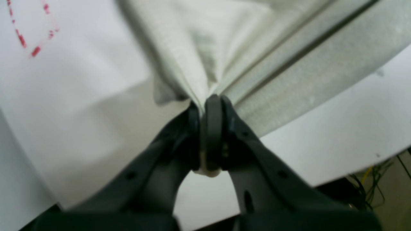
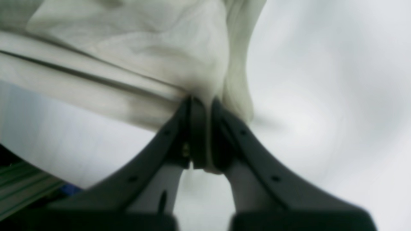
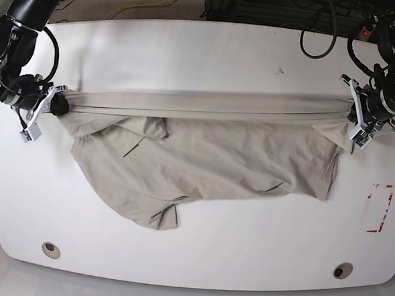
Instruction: Fold the T-shirt properly
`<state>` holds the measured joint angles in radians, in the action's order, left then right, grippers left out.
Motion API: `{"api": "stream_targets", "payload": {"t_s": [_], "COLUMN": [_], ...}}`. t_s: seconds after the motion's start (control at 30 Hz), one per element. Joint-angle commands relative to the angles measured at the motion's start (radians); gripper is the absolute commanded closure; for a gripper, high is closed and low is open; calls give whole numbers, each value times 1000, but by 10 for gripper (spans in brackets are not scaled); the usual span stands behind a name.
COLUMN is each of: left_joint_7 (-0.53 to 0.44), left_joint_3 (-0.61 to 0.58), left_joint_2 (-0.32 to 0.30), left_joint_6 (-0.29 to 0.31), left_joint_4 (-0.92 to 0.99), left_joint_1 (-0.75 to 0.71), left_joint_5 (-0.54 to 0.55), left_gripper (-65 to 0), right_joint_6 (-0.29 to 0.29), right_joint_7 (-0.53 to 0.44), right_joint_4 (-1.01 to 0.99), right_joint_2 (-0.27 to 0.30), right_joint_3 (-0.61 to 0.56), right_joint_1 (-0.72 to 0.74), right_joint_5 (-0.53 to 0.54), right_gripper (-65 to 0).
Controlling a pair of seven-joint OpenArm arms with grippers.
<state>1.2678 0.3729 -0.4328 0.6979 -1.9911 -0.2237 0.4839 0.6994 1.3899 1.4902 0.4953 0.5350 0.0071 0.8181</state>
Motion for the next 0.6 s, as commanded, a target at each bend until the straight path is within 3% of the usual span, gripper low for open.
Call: {"api": "stream_targets", "payload": {"t_s": [0.0, 0.57], "left_joint_7": [-35, -55], "left_joint_3": [10, 19], "left_joint_2": [-41, -47], "left_joint_6": [0, 0], "left_joint_4": [-10, 106], "left_joint_1": [-21, -76], "left_joint_5": [-18, -18], "left_gripper": [0, 0], "right_joint_6": [-1, -1], "right_joint_7": [-13, -17], "right_joint_4": [17, 20], "right_joint_2": [12, 6], "right_joint_3": [14, 14], "right_joint_1": [-9, -177], "right_joint_5": [-6, -6], "right_gripper": [0, 0]}}
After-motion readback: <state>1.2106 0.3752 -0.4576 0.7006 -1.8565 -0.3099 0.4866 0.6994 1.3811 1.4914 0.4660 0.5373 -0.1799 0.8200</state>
